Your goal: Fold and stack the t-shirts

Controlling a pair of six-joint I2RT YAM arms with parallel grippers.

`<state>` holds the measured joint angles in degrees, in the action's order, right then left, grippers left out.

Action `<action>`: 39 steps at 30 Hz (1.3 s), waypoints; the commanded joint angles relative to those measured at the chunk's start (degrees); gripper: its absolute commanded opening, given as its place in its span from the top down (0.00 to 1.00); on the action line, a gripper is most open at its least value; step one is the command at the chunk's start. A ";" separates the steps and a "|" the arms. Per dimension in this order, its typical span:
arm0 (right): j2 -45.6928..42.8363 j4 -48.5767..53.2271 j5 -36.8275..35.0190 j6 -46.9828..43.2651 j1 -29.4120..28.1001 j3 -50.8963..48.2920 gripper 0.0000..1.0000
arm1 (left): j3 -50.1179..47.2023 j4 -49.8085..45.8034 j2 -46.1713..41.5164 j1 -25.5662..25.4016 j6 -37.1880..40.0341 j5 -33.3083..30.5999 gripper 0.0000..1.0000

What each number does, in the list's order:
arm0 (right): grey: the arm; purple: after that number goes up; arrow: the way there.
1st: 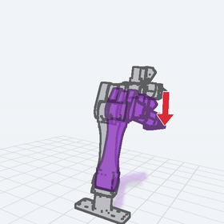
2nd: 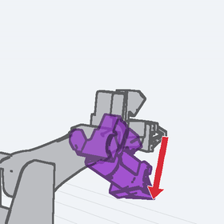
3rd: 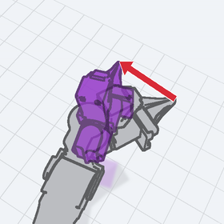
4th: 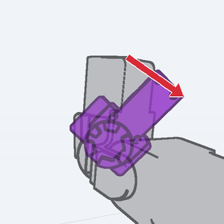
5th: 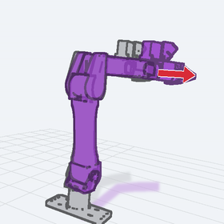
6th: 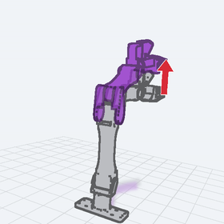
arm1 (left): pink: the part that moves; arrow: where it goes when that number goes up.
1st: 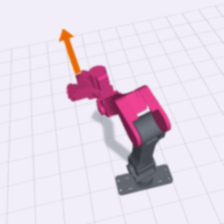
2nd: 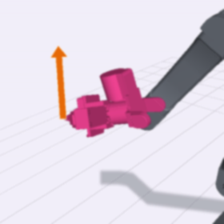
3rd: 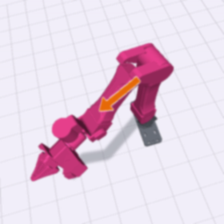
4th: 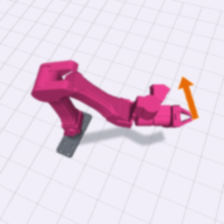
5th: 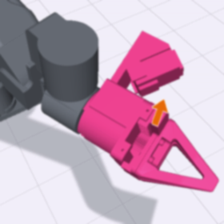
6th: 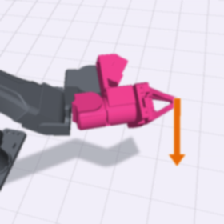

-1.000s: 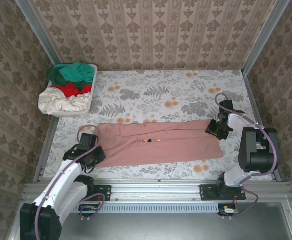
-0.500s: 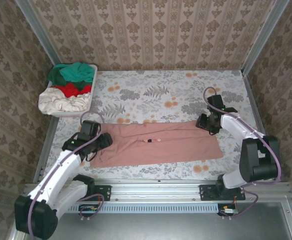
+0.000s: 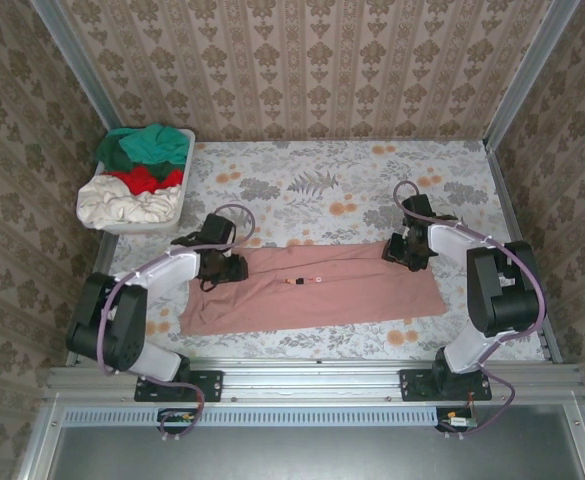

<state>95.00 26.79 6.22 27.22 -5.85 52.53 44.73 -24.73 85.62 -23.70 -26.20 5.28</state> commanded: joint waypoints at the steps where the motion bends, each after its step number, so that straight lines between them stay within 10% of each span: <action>1: 1.60 -0.84 -0.11 0.00 -0.04 -1.12 0.53 | 2.63 0.63 3.30 -0.03 2.92 -1.45 0.63; 9: 1.07 -0.16 -0.77 -0.49 0.13 -1.64 0.53 | 4.71 -4.93 -2.44 -2.05 2.09 -6.26 0.93; 21: 1.33 0.37 -0.23 -0.68 0.22 -1.19 0.53 | 1.55 -14.34 -13.25 -16.60 -5.28 -11.44 1.00; 39: 0.09 3.43 -2.17 -1.91 0.24 0.59 0.53 | -8.01 1.56 -17.77 -32.25 -23.29 -0.40 0.68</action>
<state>95.00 27.14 5.96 26.50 -5.78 52.58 37.78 -29.32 68.90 -55.09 -45.76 0.19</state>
